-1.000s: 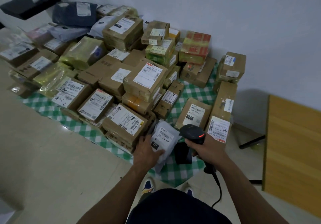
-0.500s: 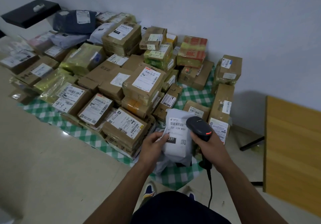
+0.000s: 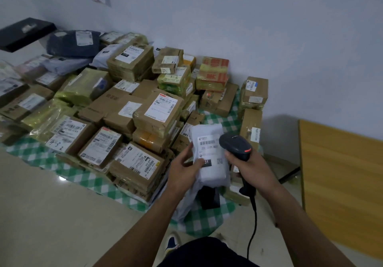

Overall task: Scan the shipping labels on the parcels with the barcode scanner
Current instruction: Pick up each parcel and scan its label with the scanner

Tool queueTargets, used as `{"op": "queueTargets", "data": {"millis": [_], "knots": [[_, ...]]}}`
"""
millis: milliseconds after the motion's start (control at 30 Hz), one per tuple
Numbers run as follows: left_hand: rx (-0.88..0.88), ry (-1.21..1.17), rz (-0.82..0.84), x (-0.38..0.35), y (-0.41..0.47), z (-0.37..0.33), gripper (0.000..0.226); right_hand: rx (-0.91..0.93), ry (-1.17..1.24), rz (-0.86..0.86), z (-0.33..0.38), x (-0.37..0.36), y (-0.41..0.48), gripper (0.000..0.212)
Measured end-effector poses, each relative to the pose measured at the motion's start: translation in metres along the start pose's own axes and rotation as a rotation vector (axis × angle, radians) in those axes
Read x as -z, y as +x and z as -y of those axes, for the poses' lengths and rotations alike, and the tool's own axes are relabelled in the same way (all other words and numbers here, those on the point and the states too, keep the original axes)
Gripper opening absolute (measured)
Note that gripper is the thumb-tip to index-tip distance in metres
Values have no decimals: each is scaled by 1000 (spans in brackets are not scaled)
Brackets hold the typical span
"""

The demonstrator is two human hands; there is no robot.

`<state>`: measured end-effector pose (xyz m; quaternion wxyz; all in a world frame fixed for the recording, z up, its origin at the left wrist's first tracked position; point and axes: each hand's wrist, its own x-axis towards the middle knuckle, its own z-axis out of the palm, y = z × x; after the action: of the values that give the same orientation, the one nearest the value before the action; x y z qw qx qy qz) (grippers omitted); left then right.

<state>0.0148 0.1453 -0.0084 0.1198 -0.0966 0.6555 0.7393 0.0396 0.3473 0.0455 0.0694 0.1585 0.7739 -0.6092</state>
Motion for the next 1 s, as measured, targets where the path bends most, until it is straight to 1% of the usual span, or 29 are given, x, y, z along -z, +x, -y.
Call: {"op": "queueTargets", "data": {"millis": [67, 233, 300, 433, 733, 867, 1000], "knots": [[-22, 1, -52, -2, 10, -5, 61, -1, -29, 21, 10, 6, 0, 24], [-21, -34, -83, -8, 37, -12, 64, -31, -19, 131, 29, 13, -2, 21], [-15, -35, -97, -11, 44, -12, 65, -45, -17, 152, 32, 12, -3, 24], [-10, -25, -123, -14, 53, -8, 67, -57, -6, 167, 33, 12, -3, 27], [11, -30, -139, -15, 54, 1, 61, -121, -14, 177, 33, 15, -10, 24], [20, -35, -141, -15, 54, 1, 59, -115, 8, 179, 32, 13, -12, 23], [14, -27, -136, -13, 57, 4, 62, -106, 2, 191, 32, 13, -12, 24]]}}
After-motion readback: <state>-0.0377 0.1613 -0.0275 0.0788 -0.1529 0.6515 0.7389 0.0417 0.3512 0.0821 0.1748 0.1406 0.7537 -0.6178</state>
